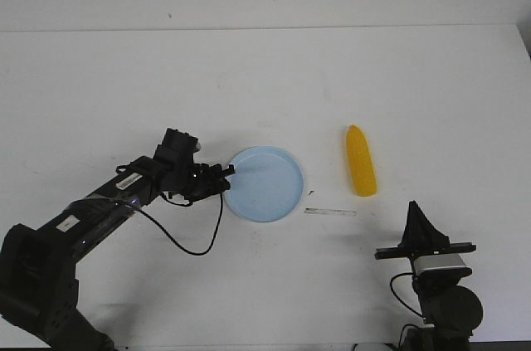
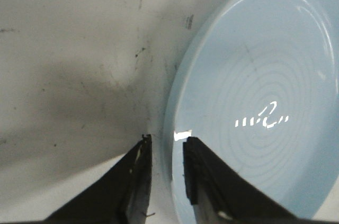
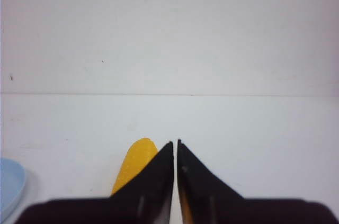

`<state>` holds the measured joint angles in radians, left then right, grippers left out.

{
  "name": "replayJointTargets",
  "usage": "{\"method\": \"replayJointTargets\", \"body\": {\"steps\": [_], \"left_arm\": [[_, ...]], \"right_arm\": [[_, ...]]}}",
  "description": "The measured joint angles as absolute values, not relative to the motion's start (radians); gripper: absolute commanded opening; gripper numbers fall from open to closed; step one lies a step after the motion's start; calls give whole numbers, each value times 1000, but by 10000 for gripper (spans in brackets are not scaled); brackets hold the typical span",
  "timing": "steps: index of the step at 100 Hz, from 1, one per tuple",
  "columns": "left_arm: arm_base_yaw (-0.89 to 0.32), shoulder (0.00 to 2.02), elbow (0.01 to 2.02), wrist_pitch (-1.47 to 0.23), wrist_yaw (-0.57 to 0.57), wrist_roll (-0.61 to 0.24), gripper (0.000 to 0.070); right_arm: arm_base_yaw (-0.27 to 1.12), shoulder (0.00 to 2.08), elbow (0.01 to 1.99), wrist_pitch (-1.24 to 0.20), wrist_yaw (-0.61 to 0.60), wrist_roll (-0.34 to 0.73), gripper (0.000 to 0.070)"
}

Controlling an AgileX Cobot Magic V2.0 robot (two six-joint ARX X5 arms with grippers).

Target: Place corn on plate with both arms

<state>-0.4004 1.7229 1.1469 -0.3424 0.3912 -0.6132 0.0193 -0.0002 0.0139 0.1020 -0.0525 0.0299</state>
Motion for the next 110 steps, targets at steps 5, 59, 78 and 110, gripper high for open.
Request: {"method": "replayJointTargets", "body": {"steps": [5, 59, 78, 110], "left_arm": [[-400, 1723, 1147, -342, 391, -614, 173], [-383, 1525, 1147, -334, 270, -476, 199], [-352, 1384, 1142, -254, 183, -385, 22], [-292, 1194, 957, -34, 121, -208, 1]], "right_arm": [[19, 0, 14, 102, -52, 30, 15], [19, 0, 14, 102, -52, 30, 14], [19, 0, 14, 102, -52, 30, 15], [19, 0, 14, 102, -52, 30, 15]]}}
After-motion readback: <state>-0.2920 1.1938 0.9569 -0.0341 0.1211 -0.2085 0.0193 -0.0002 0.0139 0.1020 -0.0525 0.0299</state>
